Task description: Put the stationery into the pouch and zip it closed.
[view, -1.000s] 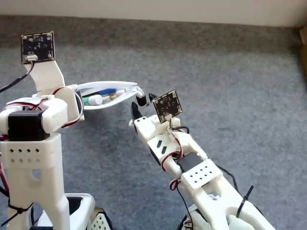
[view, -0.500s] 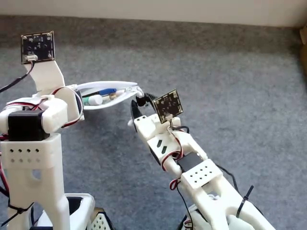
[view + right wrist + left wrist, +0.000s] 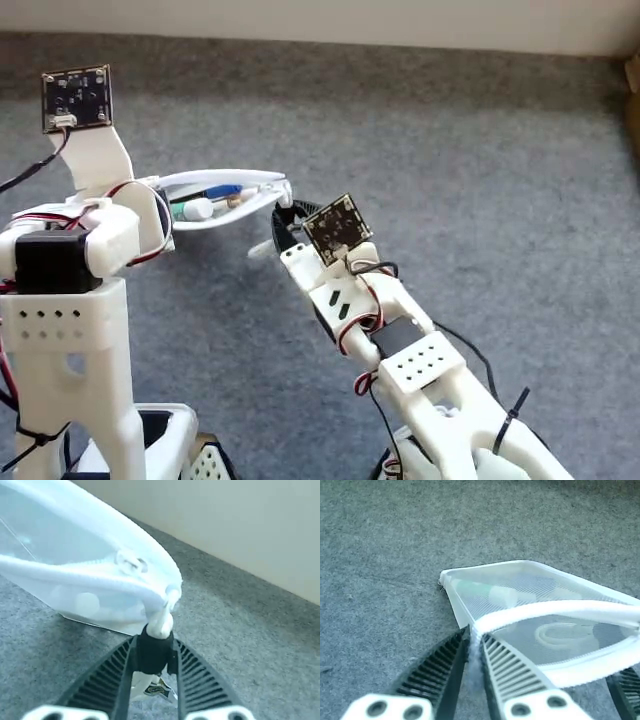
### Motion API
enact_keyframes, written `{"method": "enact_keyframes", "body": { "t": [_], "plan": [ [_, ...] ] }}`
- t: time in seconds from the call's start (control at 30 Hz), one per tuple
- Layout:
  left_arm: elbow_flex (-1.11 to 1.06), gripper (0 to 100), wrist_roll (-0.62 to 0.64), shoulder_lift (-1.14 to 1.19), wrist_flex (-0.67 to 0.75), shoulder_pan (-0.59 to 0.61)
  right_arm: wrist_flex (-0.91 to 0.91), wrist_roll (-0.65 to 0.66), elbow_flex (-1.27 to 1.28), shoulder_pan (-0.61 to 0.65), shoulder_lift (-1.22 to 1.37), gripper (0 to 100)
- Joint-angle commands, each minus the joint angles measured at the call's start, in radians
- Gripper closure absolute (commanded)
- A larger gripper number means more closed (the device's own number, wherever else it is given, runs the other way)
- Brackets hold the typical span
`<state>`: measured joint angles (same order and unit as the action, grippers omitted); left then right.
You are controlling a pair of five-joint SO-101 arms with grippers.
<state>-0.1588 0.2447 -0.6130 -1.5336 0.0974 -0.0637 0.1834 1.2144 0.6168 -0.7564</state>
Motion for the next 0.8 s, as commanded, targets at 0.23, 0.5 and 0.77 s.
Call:
{"method": "enact_keyframes", "body": {
  "t": [0.23,0.5,0.77],
  "plan": [
    [-0.002,99,-0.005,-0.004,0.017,0.013,-0.030,0.020,-0.077,0.001,-0.008,85.7],
    [-0.002,99,-0.005,-0.004,0.015,0.013,-0.035,0.020,-0.094,0.001,0.033,85.7],
    [-0.002,99,-0.006,-0.004,0.015,0.013,-0.067,0.020,-0.153,-0.002,0.139,86.3]
  ]
}}
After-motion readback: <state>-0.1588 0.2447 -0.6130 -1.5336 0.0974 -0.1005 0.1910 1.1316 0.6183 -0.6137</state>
